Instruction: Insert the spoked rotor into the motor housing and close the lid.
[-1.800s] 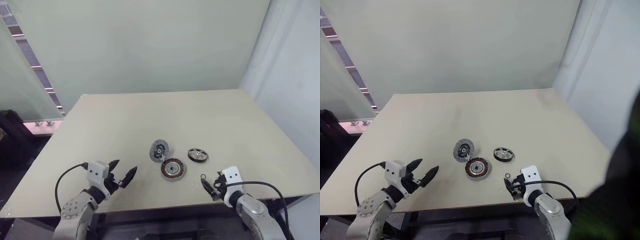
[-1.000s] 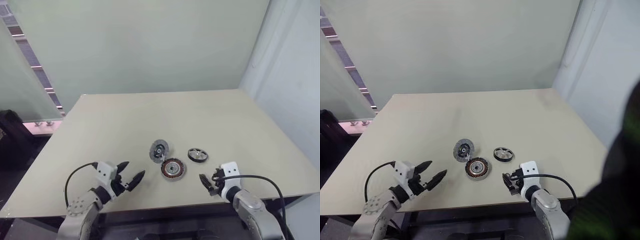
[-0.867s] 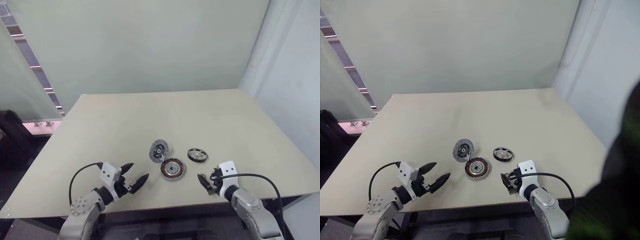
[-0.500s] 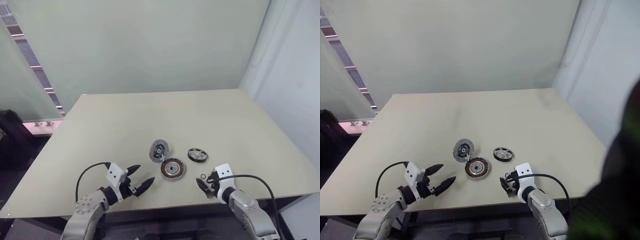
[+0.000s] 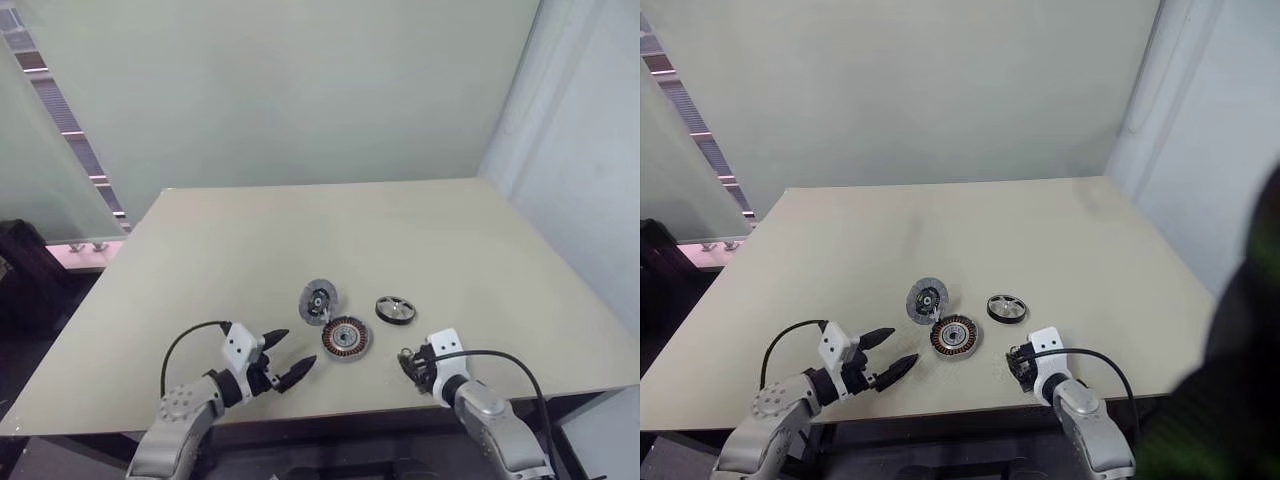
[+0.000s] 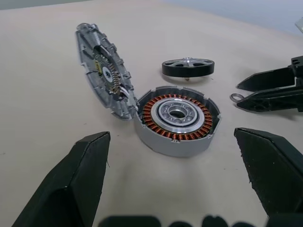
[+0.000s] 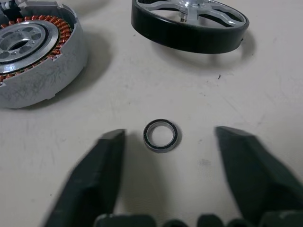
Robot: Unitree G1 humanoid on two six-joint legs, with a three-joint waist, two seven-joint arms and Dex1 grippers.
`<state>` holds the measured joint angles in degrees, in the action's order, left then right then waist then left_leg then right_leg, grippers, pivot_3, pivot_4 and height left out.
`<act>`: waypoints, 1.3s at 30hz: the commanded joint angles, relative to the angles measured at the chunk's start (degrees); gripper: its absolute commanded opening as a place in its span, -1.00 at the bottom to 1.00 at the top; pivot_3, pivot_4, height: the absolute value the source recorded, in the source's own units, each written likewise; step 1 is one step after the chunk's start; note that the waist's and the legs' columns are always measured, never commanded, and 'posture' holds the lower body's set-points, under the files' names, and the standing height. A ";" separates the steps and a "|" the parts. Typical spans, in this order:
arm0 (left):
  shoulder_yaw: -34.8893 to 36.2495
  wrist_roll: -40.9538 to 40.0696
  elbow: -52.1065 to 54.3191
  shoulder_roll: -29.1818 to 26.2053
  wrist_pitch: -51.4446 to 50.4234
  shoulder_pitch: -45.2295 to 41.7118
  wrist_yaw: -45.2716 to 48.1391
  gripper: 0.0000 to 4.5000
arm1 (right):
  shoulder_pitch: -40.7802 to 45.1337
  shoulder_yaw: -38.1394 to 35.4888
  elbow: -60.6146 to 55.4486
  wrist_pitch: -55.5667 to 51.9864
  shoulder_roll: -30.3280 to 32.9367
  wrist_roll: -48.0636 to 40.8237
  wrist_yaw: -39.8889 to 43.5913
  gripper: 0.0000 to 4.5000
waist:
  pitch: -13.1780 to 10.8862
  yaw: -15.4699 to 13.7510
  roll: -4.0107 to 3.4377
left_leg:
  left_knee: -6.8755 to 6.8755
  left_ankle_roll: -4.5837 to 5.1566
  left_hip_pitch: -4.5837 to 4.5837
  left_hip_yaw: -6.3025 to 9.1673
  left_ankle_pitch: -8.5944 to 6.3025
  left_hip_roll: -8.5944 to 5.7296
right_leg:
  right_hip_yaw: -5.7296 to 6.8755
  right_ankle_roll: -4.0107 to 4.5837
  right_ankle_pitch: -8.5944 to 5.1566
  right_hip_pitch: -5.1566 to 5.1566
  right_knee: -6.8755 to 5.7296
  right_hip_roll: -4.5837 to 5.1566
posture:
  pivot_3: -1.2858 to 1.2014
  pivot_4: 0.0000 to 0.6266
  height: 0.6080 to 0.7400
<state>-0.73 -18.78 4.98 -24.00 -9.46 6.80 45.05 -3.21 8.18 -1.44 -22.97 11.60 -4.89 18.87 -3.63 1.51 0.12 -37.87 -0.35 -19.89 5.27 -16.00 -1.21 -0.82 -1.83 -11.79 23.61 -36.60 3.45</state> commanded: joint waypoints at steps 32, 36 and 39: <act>6.37 -2.26 -4.67 -2.97 2.68 -2.04 2.08 1.00 | 16.13 9.24 -7.64 -13.66 -4.94 0.58 1.58 -0.48 | 0.00 0.14 -0.02 | 0.02 0.00 -0.05 0.08 0.00 0.19 | -0.08 0.01 0.01 0.10 -0.02 -0.35 | 0.03 -1.00 1.00; 5.89 -2.76 -3.27 -2.85 1.95 -1.50 2.61 1.00 | 18.45 11.45 -3.75 -13.00 -5.85 1.21 2.40 -0.48 | 0.01 0.11 -0.01 | 0.02 0.00 -0.04 0.11 0.00 0.19 | -0.08 0.01 0.02 0.08 -0.03 -0.36 | 0.03 -1.00 1.00; 5.43 -2.73 -2.59 -2.68 1.70 -1.15 2.73 1.00 | 19.15 12.31 -1.94 -12.41 -5.93 1.47 2.87 -0.48 | 0.01 0.12 -0.01 | 0.03 0.00 -0.06 0.12 0.00 0.17 | -0.11 0.00 0.03 0.09 -0.03 -0.36 | 0.03 -1.00 1.00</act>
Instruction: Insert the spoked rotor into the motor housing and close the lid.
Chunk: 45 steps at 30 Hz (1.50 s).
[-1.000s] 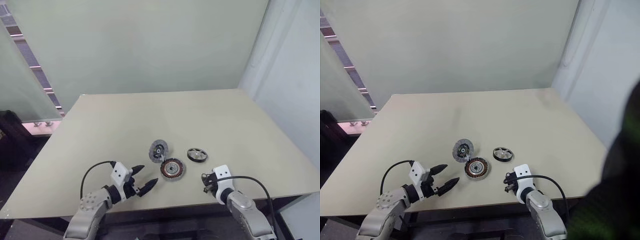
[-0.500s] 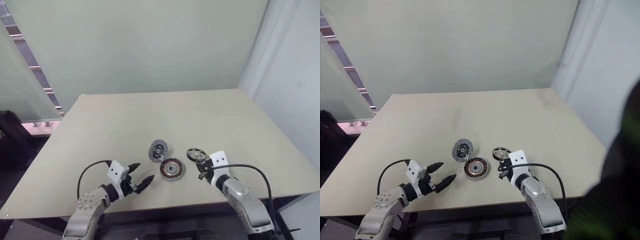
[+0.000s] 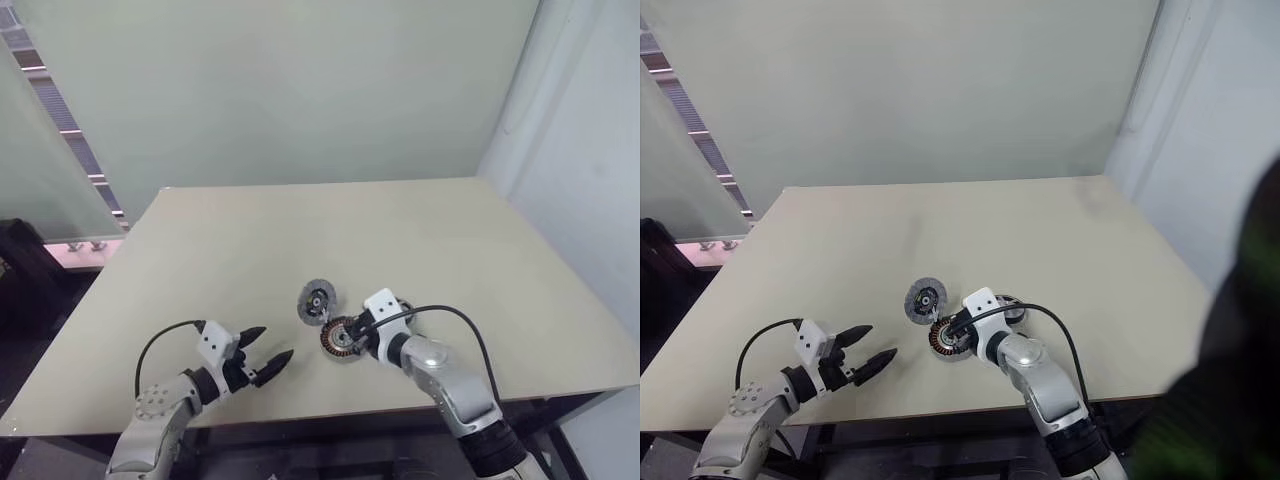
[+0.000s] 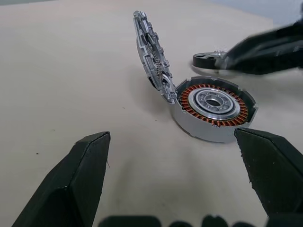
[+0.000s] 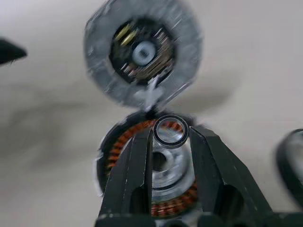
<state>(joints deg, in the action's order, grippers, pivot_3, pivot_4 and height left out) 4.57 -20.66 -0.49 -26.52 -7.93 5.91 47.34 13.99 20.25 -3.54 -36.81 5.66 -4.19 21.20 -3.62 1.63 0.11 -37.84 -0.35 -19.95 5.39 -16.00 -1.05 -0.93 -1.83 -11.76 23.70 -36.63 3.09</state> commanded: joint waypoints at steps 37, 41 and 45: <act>-1.21 0.15 5.88 -0.05 0.22 1.53 -1.50 1.00 | 3.62 2.11 10.59 6.17 -3.00 3.64 3.13 -0.48 | 0.00 1.19 -0.01 | -0.01 0.00 0.04 0.02 0.00 0.02 | -0.05 0.00 0.01 0.00 -0.06 -0.06 | 0.03 -1.00 1.00; -1.36 0.24 5.89 0.01 0.27 1.48 -1.62 1.00 | 3.48 2.15 10.84 6.41 -3.10 3.88 2.99 -0.48 | 0.00 1.19 -0.01 | 0.00 0.00 0.04 0.02 0.00 0.02 | -0.05 -0.01 0.02 0.00 -0.07 -0.06 | 0.03 -1.00 1.00; -1.39 0.37 5.87 0.00 0.36 1.43 -1.71 1.00 | 3.40 2.06 11.14 6.55 -3.05 4.06 2.85 -0.48 | 0.00 1.19 -0.01 | -0.01 0.00 0.04 0.02 0.00 0.02 | -0.05 0.00 0.01 0.00 -0.07 -0.06 | 0.03 -1.00 1.00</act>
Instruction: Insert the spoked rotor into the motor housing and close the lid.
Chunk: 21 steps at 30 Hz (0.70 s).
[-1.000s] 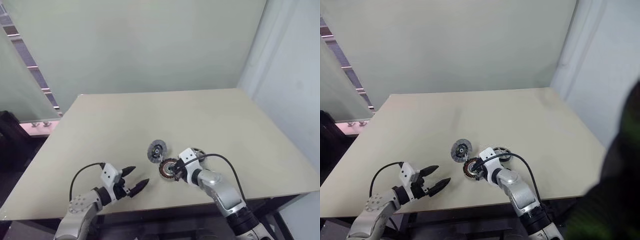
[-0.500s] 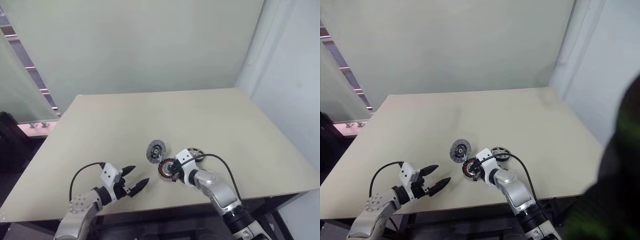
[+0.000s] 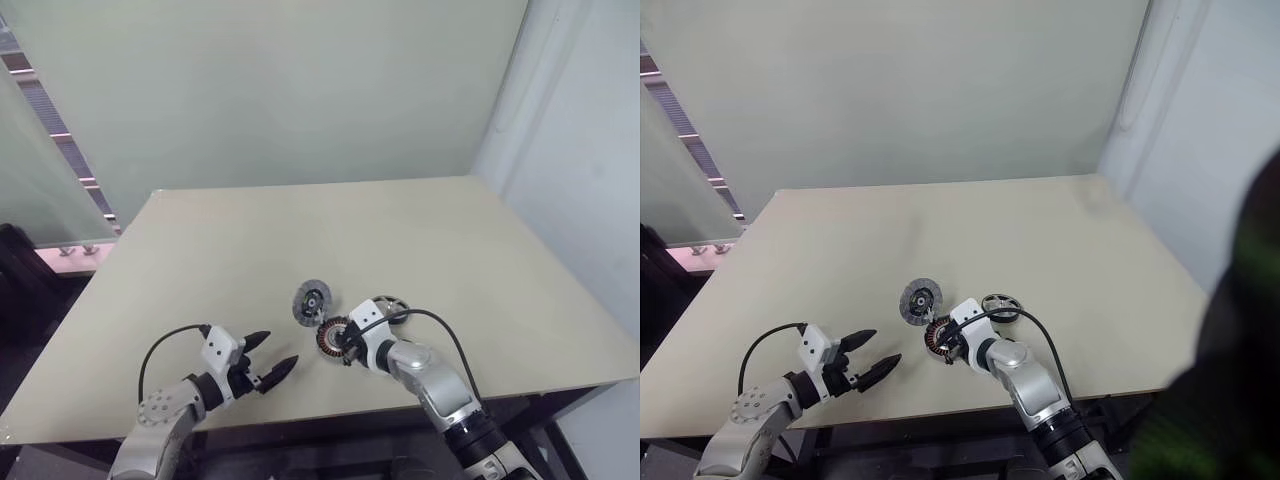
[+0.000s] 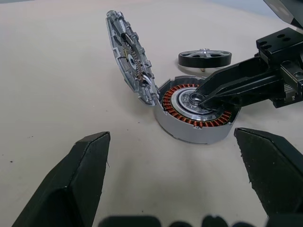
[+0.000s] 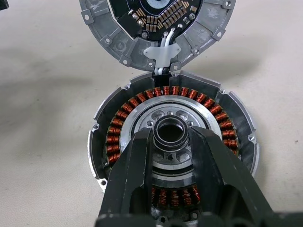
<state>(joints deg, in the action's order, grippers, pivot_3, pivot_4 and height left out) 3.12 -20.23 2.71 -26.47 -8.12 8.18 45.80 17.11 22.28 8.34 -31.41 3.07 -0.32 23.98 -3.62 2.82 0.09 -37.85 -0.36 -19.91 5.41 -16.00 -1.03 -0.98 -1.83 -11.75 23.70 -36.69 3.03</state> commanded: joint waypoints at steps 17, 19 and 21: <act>-0.34 0.24 2.06 0.47 0.74 -1.24 -0.25 1.00 | -0.90 -1.56 -10.12 -2.97 -0.15 -2.19 1.53 0.24 | 0.00 0.00 0.00 | 0.00 0.00 0.02 0.01 0.00 0.00 | 0.00 0.00 0.00 -0.02 0.00 0.00 | 0.03 -1.00 1.00; -0.52 0.29 1.91 0.51 0.72 -1.39 -0.18 1.00 | -0.75 -1.48 -10.33 -2.80 -0.10 -2.05 1.34 -0.05 | 0.00 -0.01 0.00 | -0.01 0.00 0.02 0.01 0.00 0.00 | 0.00 0.00 0.00 -0.02 0.00 0.00 | 0.03 -1.00 1.00; -0.66 0.29 1.81 0.55 0.66 -1.61 -0.11 1.00 | -0.36 -1.35 -9.34 -2.67 -0.31 -1.61 0.79 -0.39 | 0.00 -0.01 0.00 | -0.01 0.00 0.02 0.01 0.00 0.00 | 0.00 0.00 0.00 -0.02 -0.01 0.00 | 0.03 -1.00 1.00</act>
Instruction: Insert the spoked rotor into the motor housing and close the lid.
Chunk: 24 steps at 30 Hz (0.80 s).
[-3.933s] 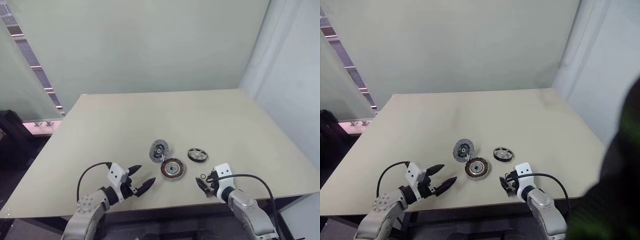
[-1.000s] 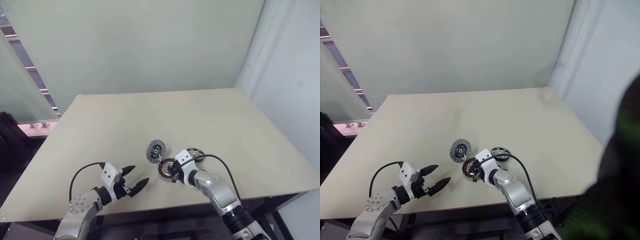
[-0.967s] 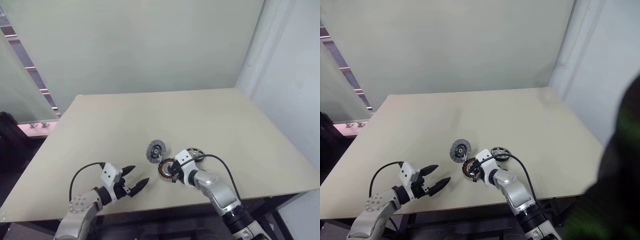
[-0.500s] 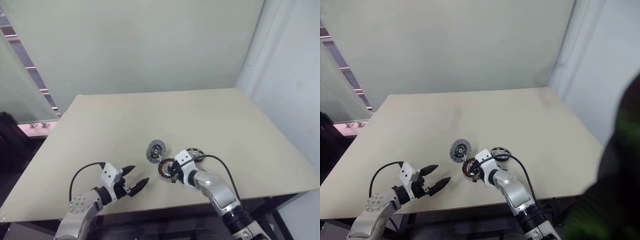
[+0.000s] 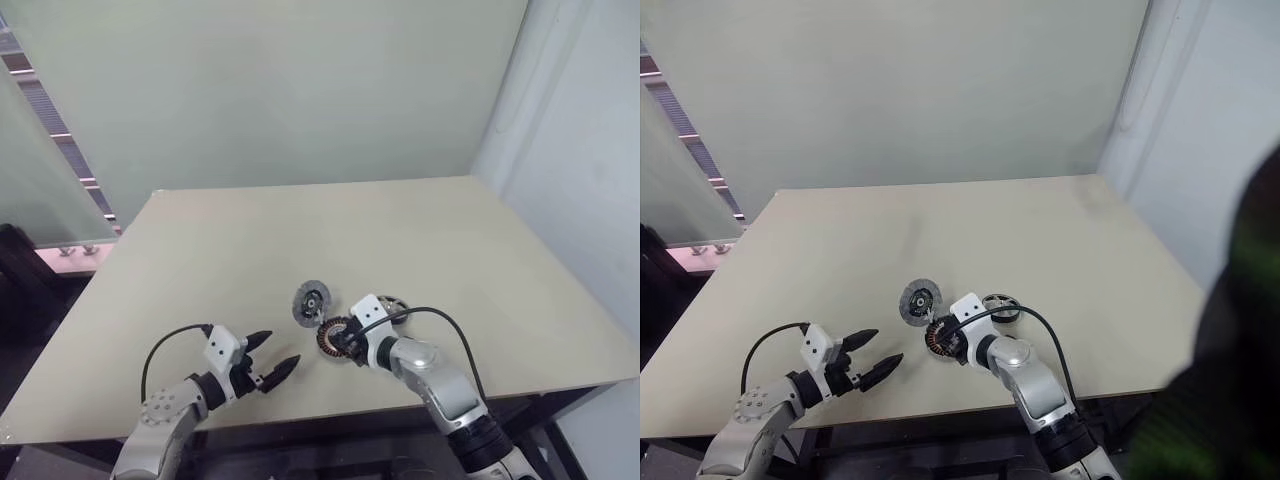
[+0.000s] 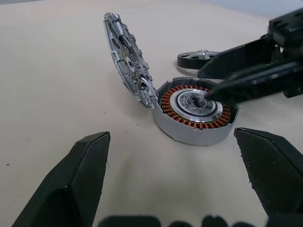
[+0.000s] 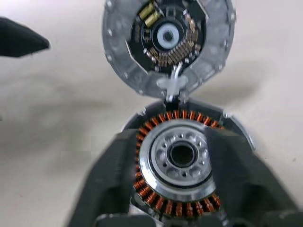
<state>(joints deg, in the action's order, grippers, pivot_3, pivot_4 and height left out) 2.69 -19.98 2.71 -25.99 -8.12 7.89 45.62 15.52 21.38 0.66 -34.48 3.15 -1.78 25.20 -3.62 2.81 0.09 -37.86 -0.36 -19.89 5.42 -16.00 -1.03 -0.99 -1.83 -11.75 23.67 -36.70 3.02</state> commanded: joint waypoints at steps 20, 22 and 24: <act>-0.28 -0.27 3.12 0.03 0.46 -0.58 -0.32 1.00 | 5.94 1.61 11.95 4.76 -3.97 4.74 -3.37 -0.99 | 0.01 0.04 -0.01 | 0.00 0.00 0.20 -0.02 0.01 0.01 | -0.03 0.02 0.01 -0.16 -0.03 -0.02 | 0.03 -1.00 1.00; -0.37 -0.25 3.18 0.05 0.48 -0.28 -0.31 1.00 | 5.80 1.77 11.33 4.29 -4.22 4.86 -3.35 -0.99 | 0.01 0.08 0.00 | 0.01 0.00 0.21 -0.04 0.01 0.03 | -0.04 0.02 0.01 -0.14 -0.04 -0.04 | 0.03 -1.00 1.00; -0.42 -0.21 3.15 0.07 0.50 -0.09 -0.29 1.00 | 5.56 1.91 10.64 3.78 -4.22 5.02 -3.27 -0.99 | 0.01 0.07 -0.01 | 0.01 0.00 0.21 -0.04 0.01 0.05 | -0.05 0.01 0.01 -0.14 -0.04 -0.06 | 0.03 -1.00 1.00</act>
<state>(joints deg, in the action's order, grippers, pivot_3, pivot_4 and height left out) 2.11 -20.00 3.71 -25.96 -8.14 8.19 45.42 19.95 22.90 12.96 -30.73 -0.34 3.02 21.92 -3.61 2.88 0.08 -37.85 -0.35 -19.66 5.38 -15.99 -0.96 -1.03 -1.82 -11.74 23.53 -36.75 2.95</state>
